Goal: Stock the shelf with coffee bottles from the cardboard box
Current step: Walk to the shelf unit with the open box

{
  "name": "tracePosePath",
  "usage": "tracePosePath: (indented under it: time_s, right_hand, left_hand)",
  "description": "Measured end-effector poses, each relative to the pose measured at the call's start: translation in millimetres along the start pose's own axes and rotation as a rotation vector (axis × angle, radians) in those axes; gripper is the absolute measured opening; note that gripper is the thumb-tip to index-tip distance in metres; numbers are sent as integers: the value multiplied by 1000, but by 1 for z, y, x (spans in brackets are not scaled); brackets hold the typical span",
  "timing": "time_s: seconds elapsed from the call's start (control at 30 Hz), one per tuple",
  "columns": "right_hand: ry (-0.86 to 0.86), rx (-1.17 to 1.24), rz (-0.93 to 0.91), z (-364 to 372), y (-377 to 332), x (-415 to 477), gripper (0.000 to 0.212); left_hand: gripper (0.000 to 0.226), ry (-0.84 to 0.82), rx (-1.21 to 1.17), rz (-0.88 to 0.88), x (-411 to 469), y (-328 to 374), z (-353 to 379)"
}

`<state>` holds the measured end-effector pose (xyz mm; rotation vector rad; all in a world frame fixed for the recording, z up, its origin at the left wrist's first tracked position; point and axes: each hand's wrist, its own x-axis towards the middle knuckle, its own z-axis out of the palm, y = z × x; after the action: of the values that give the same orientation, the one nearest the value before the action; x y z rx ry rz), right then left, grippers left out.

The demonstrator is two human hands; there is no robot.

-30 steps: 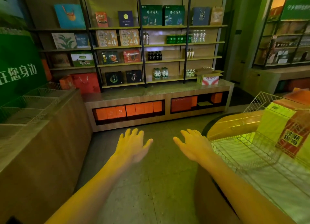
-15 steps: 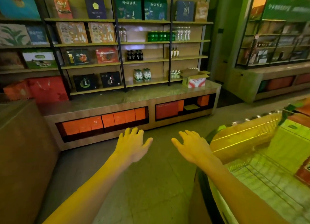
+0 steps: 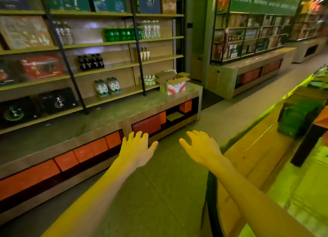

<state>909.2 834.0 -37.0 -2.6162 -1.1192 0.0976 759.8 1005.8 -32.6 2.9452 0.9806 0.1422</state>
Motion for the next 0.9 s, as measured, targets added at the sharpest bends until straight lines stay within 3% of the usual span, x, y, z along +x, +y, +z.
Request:
tracePosePath:
  time_s: [0.33,0.9]
  right_hand:
    - [41,30,37,1,65,293,65]
    - [43,3,95,15,124,710,63]
  left_hand:
    - [66,3,-16,81,307,17,34]
    - [64,61,-37,171,764,0,84]
